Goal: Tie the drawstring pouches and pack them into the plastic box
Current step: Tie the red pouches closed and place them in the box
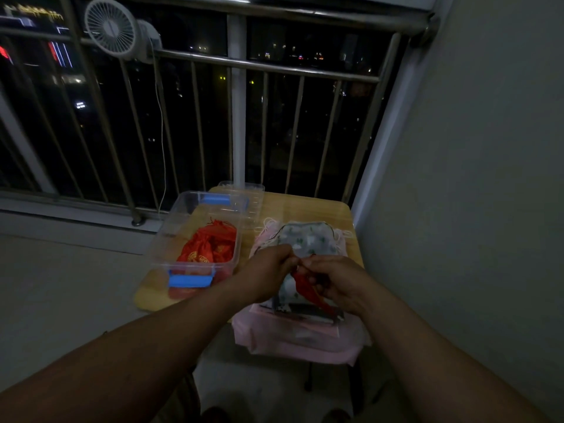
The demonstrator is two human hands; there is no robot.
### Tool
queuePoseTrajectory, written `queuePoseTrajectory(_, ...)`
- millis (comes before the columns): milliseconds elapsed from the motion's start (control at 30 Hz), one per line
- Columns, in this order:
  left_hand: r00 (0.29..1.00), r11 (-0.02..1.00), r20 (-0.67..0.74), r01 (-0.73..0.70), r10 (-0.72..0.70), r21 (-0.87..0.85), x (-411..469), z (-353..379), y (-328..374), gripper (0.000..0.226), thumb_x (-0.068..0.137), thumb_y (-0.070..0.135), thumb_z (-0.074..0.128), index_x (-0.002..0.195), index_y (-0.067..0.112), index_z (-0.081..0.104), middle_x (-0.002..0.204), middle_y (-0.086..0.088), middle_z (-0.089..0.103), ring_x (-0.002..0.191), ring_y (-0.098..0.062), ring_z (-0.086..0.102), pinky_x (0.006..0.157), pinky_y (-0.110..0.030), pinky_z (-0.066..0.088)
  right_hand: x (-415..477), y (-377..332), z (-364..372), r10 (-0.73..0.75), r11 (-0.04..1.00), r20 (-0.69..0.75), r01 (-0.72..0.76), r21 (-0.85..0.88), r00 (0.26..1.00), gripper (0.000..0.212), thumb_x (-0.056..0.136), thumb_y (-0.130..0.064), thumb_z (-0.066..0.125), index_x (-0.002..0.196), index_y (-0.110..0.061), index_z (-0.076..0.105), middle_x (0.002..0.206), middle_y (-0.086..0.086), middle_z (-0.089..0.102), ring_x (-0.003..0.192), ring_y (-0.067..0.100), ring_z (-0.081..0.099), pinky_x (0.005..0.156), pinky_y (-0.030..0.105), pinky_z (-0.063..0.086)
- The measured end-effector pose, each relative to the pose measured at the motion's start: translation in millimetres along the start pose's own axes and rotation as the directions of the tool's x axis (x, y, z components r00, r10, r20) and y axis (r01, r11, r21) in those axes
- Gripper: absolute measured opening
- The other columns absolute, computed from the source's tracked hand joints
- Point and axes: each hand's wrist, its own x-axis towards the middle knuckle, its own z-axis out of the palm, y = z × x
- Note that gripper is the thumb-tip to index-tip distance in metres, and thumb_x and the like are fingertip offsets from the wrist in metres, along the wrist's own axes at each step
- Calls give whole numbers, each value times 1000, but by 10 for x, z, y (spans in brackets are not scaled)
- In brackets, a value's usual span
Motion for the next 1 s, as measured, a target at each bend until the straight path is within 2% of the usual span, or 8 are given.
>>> queuePoseTrajectory(133,1000,1000,24,14,-14,-18,-39,-62,15,23,108,28,47,110,15,66,102,0,68,94,-15,63,86,-39,54,-8,-46,4,-61,992,-82,52,-112,995,8,93,-16,73,88,-14,80,85,8,75,80,22,62,82,39,55)
queuePoseTrajectory(233,993,998,103,55,-51,-42,-56,-101,66,21,109,33,46,110,20,62,91,5,63,82,-12,60,71,-31,49,-13,-80,22,-140,964,-96,113,-242,985,9,93,-18,74,88,-15,81,91,10,79,89,28,72,93,45,58)
queuePoseTrajectory(367,986,971,124,138,-115,-197,-45,-154,124,32,106,45,48,107,15,61,86,-2,62,74,-16,57,69,-37,49,-45,-114,73,-193,924,-46,166,-344,980,11,96,-12,70,91,-15,78,80,-2,79,75,10,73,67,19,56)
queuePoseTrajectory(467,992,991,100,84,-74,-102,-33,-158,117,27,107,33,49,108,10,63,98,-4,64,92,-22,62,82,-40,53,-35,-125,109,-202,912,-36,175,-370,979,9,95,-11,71,93,-13,79,90,10,79,81,19,72,77,29,57)
queuePoseTrajectory(667,978,965,150,176,-148,-194,-21,-162,96,22,104,27,55,100,11,69,85,-2,64,75,-15,56,69,-31,49,-44,-114,143,-246,898,-51,208,-387,968,11,95,-7,68,90,-11,77,85,8,77,72,13,69,59,17,52)
queuePoseTrajectory(767,981,959,145,158,-127,-236,-20,-193,65,19,102,24,61,101,10,73,96,-7,72,85,-17,66,75,-29,55,-39,-145,152,-255,886,-30,221,-407,967,13,95,-2,66,91,-9,76,81,4,75,68,10,68,56,15,52)
queuePoseTrajectory(867,986,960,135,129,-97,-250,10,-221,28,15,98,26,68,98,12,74,100,-5,74,97,-18,70,90,-34,58,-47,-182,129,-257,878,4,236,-416,966,11,94,-3,67,92,-9,75,84,8,74,72,14,67,65,21,55)
queuePoseTrajectory(1000,986,953,140,124,-88,-277,20,-241,37,17,99,22,66,103,8,73,98,-7,73,86,-11,65,77,-25,53,-24,-164,72,-271,862,42,262,-434,962,10,93,-6,69,94,-14,75,94,11,77,86,22,72,85,38,59)
